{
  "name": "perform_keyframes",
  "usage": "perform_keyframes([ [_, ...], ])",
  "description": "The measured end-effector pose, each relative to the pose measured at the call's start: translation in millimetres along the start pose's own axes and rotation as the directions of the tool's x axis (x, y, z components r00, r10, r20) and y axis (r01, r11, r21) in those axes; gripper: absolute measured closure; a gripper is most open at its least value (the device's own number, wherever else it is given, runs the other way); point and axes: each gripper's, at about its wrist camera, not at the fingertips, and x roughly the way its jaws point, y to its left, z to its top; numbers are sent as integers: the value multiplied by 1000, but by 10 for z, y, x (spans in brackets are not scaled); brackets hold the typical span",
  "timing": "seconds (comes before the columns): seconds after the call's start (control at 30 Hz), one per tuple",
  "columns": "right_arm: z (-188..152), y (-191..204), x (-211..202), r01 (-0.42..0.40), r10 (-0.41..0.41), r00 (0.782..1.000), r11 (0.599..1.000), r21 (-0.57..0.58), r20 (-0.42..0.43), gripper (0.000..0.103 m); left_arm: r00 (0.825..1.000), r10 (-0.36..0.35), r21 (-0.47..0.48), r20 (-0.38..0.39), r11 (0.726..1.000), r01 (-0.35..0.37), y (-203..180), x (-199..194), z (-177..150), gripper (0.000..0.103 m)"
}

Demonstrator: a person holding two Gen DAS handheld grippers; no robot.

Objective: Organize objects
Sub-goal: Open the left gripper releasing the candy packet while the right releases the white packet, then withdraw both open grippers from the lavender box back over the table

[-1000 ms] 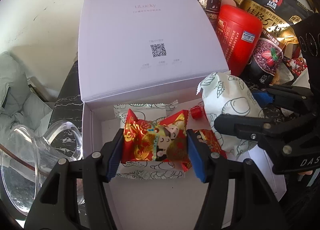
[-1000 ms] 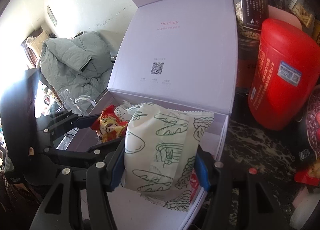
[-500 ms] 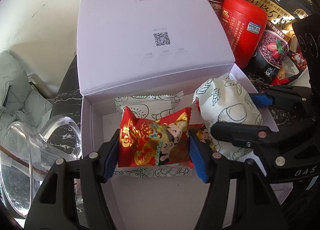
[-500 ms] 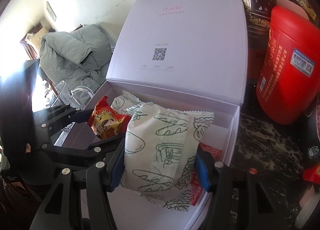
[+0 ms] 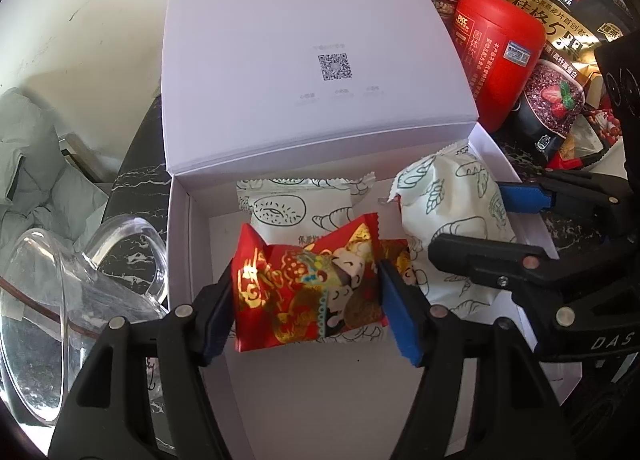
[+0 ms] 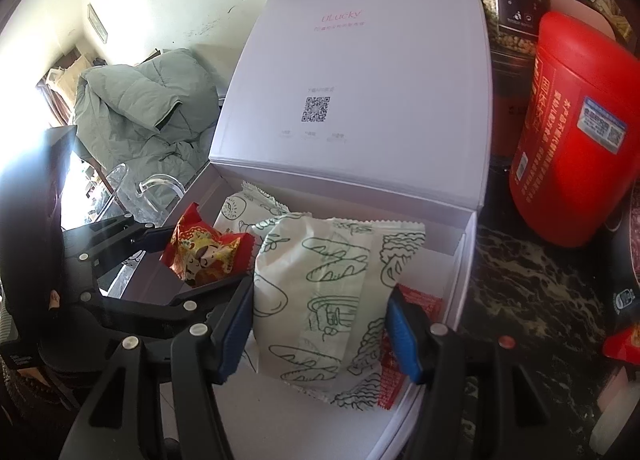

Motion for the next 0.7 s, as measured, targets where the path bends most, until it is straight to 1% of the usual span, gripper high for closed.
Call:
perform_keyframes([
  [0.07,9,3,-39,17,-17,1000,1000,10,16,41,1000,-3,1,4,1000,3,-6,-55,-8,37],
  [0.13,17,11,-74,13,-13,999,1000,6,30,41,1000,-6,18,17,1000,5,-62,-101,-9,34],
  [0.2,25,14,-94,9,-9,999,1000,11,35,41,999,10,28,34,1000,-11,-70,-165,7,31],
  [0.27,32,21,-125,24,-25,999,1000,16,45,40,999,8,29,49,1000,-10,-82,-240,-17,30],
  [0.37,46,45,-218,34,-35,997,999,14,69,38,998,6,27,57,1000,-8,-83,-324,-2,28],
  [0.4,47,60,-253,37,-37,996,999,13,77,36,998,10,26,62,1000,-12,-81,-355,-3,26],
  [0.43,47,83,-288,43,-44,995,999,9,84,35,997,18,22,71,1000,-20,-68,-394,-9,23],
  [0.53,47,188,-390,60,-58,993,998,-15,103,34,995,22,8,101,1000,-23,-18,-521,-6,21],
  [0.7,18,342,-605,97,-91,985,995,-38,145,33,991,22,-1,129,1000,-22,58,-711,-73,20],
])
